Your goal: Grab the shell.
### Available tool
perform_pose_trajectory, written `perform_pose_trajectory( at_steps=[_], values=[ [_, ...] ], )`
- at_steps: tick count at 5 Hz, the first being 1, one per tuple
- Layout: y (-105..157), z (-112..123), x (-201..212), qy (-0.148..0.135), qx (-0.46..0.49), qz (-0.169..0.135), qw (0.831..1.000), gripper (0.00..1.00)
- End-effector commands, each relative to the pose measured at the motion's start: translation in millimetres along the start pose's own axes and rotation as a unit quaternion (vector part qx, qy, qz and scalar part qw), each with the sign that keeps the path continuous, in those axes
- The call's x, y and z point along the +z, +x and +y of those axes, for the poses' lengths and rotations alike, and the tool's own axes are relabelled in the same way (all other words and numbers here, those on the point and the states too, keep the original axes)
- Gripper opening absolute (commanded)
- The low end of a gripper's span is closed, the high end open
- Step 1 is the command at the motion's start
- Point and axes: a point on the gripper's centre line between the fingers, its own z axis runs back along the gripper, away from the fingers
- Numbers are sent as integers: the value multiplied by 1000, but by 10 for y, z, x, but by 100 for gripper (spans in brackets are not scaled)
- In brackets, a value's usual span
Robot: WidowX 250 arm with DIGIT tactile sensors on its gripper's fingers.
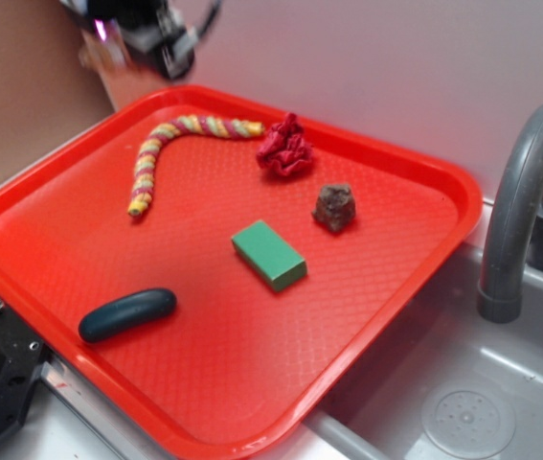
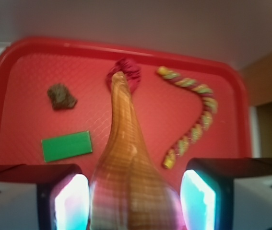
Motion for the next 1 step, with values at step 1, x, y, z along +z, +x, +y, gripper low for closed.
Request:
perform_pose_trajectory(
  at_steps=[1],
  values=[
    [-39,121,427,-26,-18,-32,999,0]
  ],
)
